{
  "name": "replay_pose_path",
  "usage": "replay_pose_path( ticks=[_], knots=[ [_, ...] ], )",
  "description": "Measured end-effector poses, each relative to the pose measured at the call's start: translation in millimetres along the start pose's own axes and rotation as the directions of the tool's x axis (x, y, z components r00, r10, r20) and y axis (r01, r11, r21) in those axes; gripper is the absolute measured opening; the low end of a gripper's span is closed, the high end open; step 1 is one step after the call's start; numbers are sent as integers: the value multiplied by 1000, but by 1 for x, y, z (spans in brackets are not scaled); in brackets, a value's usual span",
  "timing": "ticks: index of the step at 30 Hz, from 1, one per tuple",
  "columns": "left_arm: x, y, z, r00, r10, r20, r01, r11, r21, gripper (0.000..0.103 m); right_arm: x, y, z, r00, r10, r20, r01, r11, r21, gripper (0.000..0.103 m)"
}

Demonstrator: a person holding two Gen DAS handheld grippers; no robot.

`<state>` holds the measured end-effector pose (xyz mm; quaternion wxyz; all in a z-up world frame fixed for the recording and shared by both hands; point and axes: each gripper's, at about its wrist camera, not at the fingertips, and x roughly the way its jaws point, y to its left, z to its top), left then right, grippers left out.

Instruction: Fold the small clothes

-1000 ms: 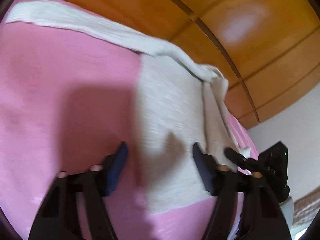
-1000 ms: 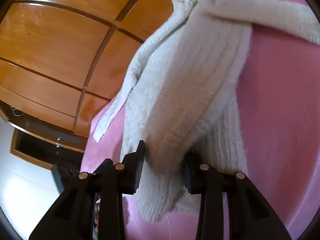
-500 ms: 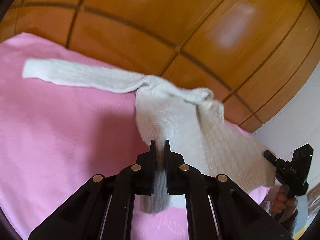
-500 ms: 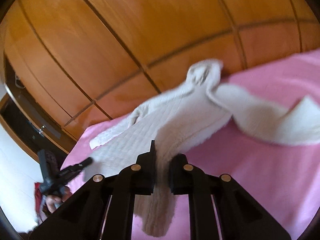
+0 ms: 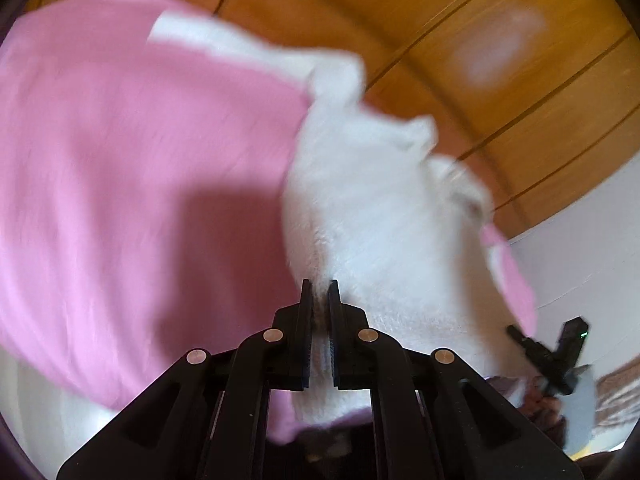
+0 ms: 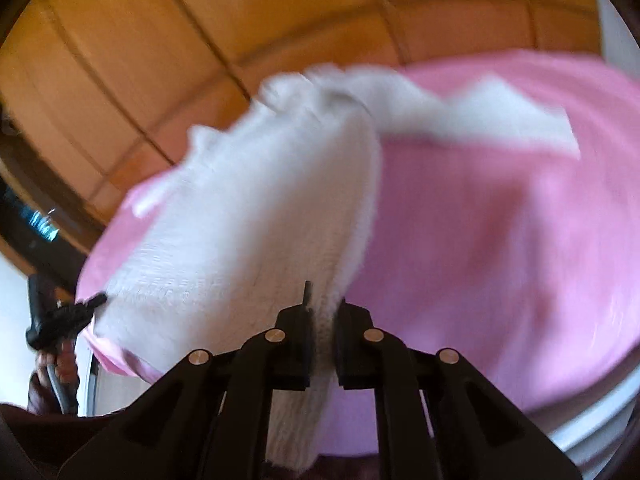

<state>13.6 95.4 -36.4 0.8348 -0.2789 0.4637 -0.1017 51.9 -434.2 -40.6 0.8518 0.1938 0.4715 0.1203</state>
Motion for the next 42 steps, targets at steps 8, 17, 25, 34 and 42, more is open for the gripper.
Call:
replay_pose_path(
  ticks=[8,17,25,34,42],
  knots=[
    [19,4,-8,998,59,-13,-59,997,39,19,5,-13,-3,993,-119,-21,119,993,9,11],
    [-6,50,52,970,182,160,-154,973,-172,62,2,48,21,991,-64,120,74,994,-82,64],
    [-4,98,130,925,293,241,-206,922,-327,62,84,136,18,999,-14,36,23,955,-294,70],
    [24,150,235,901,362,241,-239,876,-419,76,141,155,17,997,-47,58,64,937,-344,87],
    [65,177,308,899,390,200,-295,876,-382,76,153,158,14,996,-43,76,68,927,-370,100]
  ],
)
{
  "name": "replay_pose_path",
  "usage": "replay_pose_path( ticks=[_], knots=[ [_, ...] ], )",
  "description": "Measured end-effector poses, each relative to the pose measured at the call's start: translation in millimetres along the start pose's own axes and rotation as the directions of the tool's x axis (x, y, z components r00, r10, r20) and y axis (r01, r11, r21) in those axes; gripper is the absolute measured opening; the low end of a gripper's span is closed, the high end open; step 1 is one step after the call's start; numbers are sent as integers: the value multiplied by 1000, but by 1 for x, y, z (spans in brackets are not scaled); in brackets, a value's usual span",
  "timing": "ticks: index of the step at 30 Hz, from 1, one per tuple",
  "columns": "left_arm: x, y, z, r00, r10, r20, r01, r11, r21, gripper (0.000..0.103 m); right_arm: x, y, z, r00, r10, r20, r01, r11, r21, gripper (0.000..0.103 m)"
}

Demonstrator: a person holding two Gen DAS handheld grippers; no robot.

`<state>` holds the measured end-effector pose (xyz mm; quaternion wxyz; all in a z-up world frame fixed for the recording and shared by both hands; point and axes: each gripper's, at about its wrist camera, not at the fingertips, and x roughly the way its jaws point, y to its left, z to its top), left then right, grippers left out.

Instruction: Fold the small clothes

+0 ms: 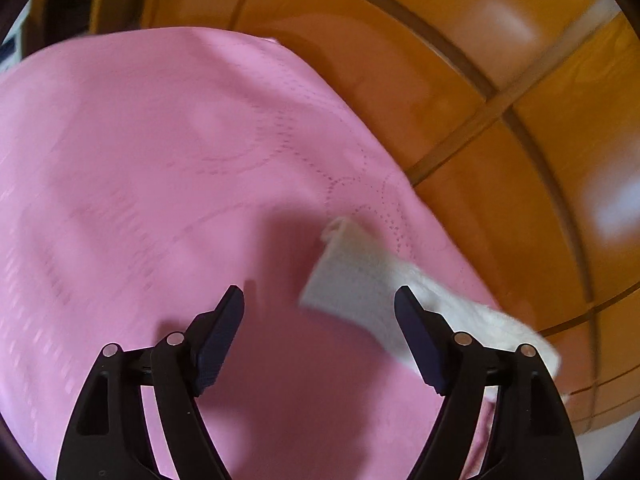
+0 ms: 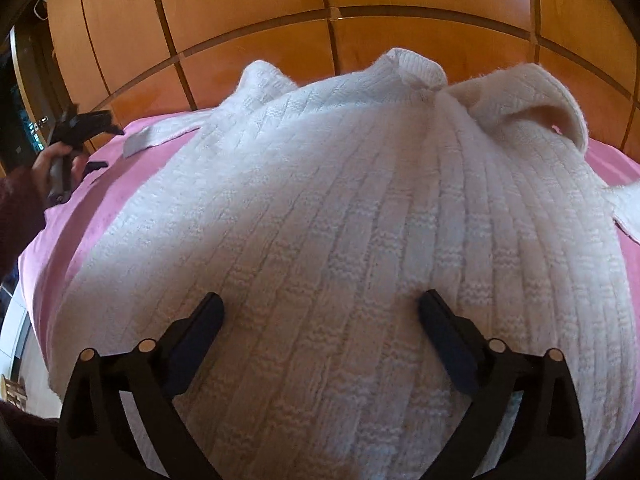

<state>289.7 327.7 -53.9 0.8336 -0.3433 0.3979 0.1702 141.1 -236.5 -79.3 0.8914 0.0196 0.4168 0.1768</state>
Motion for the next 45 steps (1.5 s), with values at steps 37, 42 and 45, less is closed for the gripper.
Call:
replay_pose_path(
  ticks=[37,42,45],
  knots=[
    [-140,-20,-232,896,-319,-308,416,845,335,67,-80,-72,-13,981,-190,45,182,972,150,100],
    [-146,-24,-287,897,-283,-340,405,835,374,67,-119,-130,-54,961,-275,-12,268,927,264,100],
    [-159,-35,-296,944,-236,-229,317,840,441,67,-130,-162,-72,962,-273,-19,260,889,376,87]
  ],
)
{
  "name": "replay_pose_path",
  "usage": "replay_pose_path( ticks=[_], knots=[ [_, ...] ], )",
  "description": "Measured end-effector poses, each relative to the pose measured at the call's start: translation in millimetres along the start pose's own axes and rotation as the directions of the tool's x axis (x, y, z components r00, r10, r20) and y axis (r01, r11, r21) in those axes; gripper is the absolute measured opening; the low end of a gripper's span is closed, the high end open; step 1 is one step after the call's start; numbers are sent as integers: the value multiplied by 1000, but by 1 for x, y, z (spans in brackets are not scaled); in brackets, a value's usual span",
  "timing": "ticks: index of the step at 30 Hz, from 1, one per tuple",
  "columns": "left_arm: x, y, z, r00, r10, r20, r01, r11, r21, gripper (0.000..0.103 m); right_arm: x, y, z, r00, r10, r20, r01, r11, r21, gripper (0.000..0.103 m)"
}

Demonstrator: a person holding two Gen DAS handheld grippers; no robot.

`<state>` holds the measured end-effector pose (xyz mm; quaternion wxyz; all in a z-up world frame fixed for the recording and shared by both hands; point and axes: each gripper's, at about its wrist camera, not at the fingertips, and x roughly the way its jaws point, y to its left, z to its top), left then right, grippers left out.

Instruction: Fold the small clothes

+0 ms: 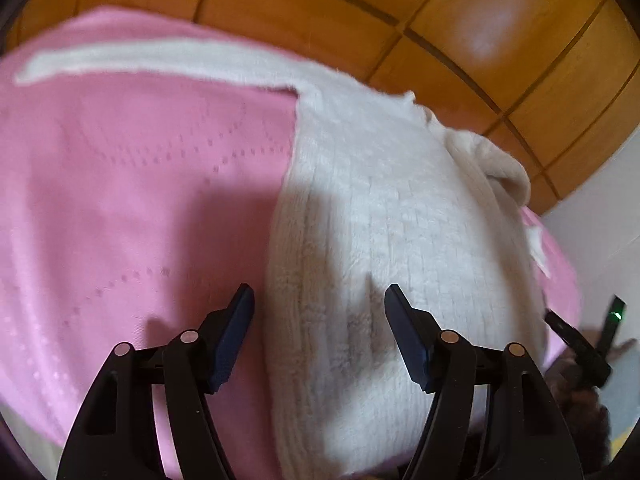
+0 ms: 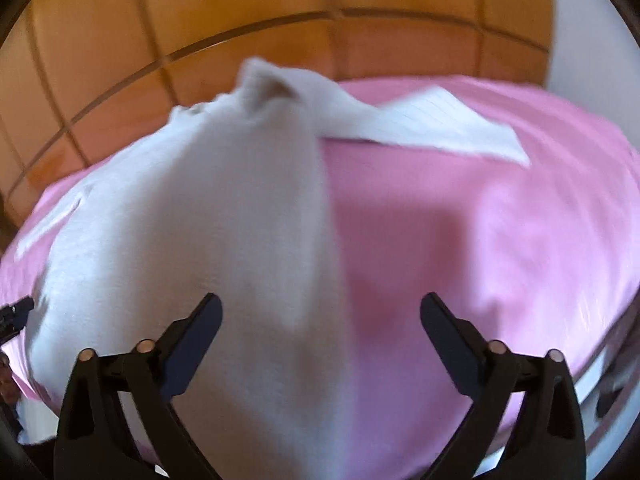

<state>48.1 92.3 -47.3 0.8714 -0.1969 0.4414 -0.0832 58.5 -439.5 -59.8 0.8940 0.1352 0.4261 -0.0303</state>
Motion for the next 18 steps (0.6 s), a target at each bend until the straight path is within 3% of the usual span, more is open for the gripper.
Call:
replay_pose_path(
  ticks=[1,3,7,11,15,18],
  knots=[
    [-2,-8,0,999,27,23,-28,999,18,67,0,-14,4,1000,-24,16,24,999,42,80],
    [0,-31,1,994,86,70,-92,992,89,67,2,-26,17,995,-80,52,77,996,50,75],
    [18,-70,14,989,99,108,-120,971,207,72,17,-31,51,974,-186,126,196,977,-78,72],
    [32,-102,20,984,92,155,-134,948,288,73,50,-29,86,954,-263,145,292,926,-240,71],
    [61,-129,28,979,101,177,-159,922,352,73,89,-39,100,950,-300,87,311,887,-341,71],
    [83,-141,30,972,135,193,-202,900,387,73,102,-43,112,952,-289,102,306,889,-340,71]
  ],
)
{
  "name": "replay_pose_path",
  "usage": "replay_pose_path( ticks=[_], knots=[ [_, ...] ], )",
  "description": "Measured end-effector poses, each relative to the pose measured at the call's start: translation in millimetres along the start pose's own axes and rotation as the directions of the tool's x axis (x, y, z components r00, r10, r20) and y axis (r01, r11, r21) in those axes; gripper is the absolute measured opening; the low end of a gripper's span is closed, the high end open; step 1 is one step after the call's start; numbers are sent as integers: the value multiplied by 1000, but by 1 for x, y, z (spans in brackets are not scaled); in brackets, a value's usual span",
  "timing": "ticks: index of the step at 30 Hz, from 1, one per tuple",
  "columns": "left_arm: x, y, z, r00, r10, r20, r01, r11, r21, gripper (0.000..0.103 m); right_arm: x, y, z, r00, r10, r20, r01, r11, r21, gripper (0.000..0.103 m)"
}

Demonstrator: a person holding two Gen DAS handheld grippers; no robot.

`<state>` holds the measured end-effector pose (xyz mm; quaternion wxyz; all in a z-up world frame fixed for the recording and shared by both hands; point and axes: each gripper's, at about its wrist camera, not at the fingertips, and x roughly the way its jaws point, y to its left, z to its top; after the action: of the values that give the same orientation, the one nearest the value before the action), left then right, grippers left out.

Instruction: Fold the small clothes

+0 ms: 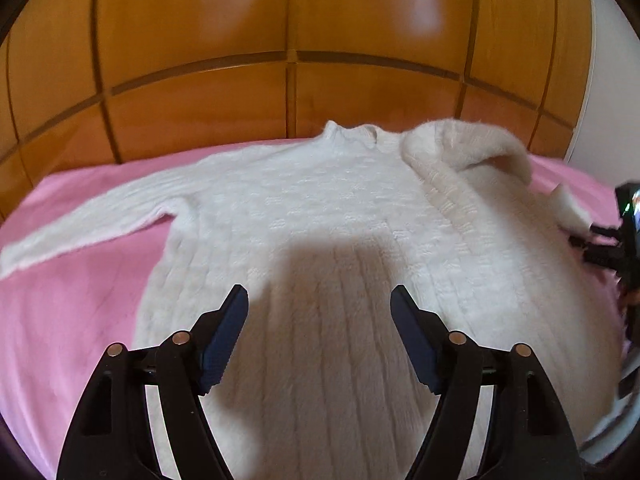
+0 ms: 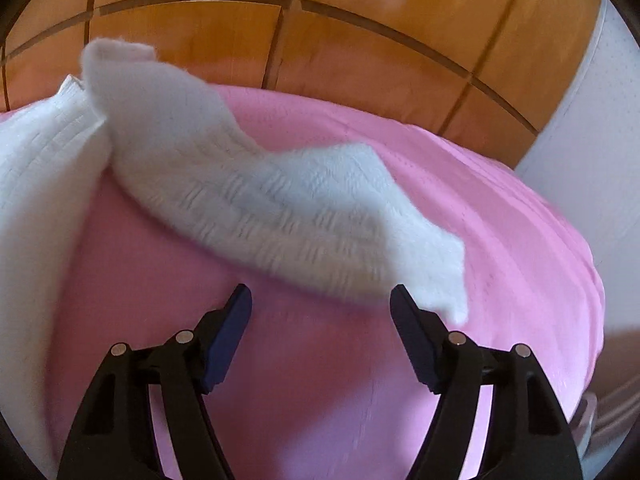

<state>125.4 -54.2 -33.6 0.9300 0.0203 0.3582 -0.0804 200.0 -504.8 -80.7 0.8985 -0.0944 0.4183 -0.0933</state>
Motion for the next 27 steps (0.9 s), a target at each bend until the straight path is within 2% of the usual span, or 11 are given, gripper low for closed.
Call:
replay_pose_path(
  ticks=[2,3,4,6,8,12,16,19,22,25,27],
  knots=[
    [21,-5,0,999,17,-33,-17,1000,4,73,6,-1,7,1000,8,2,-8,1000,22,69],
    [28,-4,-1,998,8,-59,-9,1000,-7,73,8,2,9,1000,9,4,-10,1000,15,55],
    [35,-3,-2,996,1,-85,-2,1000,-16,78,8,5,12,1000,-3,6,3,1000,-7,33],
    [45,4,-5,994,-21,-107,16,998,-54,83,6,10,16,999,-50,-2,50,998,-43,7],
    [45,9,-6,993,-49,-107,40,996,-85,83,-5,5,20,999,-36,18,36,999,-22,7],
    [47,7,-8,992,-55,-110,46,996,-82,85,-53,-15,40,993,-52,110,51,999,11,6],
    [47,7,-10,992,-63,-105,53,994,-91,86,-101,-54,63,980,-106,166,96,993,71,6],
    [47,8,-11,992,-72,-102,62,993,-101,86,-106,-86,82,986,-116,123,100,986,134,6],
    [46,9,-10,992,-72,-101,62,993,-101,86,-95,-120,97,998,-44,41,33,971,236,6],
    [46,9,-10,992,-74,-101,64,993,-102,86,-87,-141,110,997,-71,12,66,969,238,6],
    [46,9,-11,992,-72,-99,62,993,-102,86,-71,-151,118,996,-82,-36,88,967,239,6]
  ],
)
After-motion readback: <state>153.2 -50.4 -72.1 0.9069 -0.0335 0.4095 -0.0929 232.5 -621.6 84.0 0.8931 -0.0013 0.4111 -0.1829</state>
